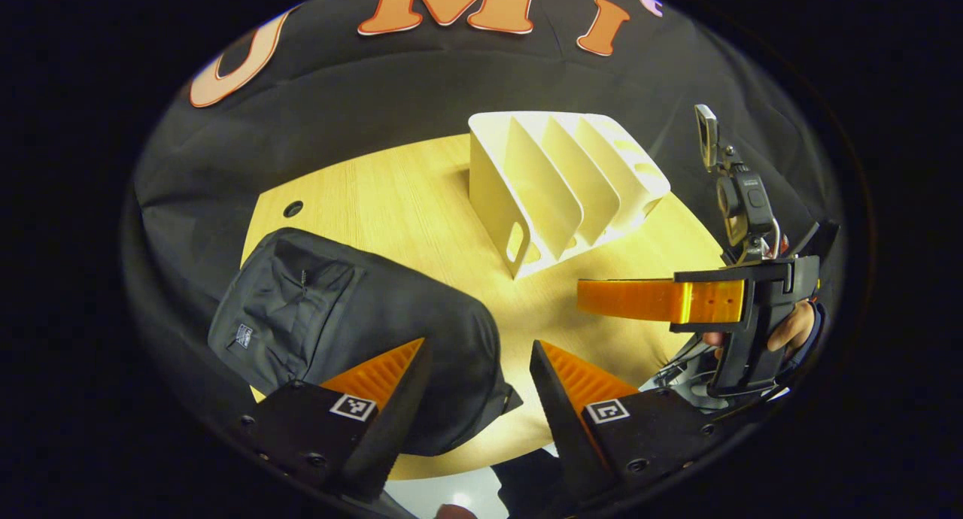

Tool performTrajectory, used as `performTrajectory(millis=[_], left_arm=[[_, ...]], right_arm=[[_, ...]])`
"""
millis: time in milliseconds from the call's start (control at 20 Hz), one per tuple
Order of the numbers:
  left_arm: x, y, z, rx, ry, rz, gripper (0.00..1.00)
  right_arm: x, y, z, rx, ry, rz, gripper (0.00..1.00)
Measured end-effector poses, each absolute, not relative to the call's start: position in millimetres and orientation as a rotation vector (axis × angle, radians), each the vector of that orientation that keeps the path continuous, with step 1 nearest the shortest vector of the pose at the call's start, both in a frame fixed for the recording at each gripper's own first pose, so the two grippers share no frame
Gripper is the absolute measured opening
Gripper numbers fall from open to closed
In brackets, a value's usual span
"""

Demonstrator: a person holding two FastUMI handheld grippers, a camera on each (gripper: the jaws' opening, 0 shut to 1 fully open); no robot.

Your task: Open the schoolbag, grab two books from the bookshelf and put them into the schoolbag.

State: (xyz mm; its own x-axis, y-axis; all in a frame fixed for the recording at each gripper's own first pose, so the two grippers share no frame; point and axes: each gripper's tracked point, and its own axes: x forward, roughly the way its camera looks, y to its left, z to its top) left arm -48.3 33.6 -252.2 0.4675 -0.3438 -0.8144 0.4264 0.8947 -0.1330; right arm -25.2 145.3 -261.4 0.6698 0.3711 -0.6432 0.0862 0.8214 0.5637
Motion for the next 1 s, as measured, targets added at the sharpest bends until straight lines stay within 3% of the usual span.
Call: performTrajectory(millis=[150,550,1000], left_arm=[[-38.0,7.8,-231.1,0.088,0.876,-0.425,0.96],[-23.1,-57.4,-156.2,0.025,0.582,-0.304,0.96],[-32.7,-89.1,-84.8,-0.109,0.318,-0.131,0.96]], right_arm=[[-20.1,114.8,-236.9,0.538,0.756,0.153,0.98],[-16.0,31.0,-164.0,0.291,0.521,0.113,0.98],[-30.7,-12.3,-68.1,0.055,0.228,0.136,0.98]])
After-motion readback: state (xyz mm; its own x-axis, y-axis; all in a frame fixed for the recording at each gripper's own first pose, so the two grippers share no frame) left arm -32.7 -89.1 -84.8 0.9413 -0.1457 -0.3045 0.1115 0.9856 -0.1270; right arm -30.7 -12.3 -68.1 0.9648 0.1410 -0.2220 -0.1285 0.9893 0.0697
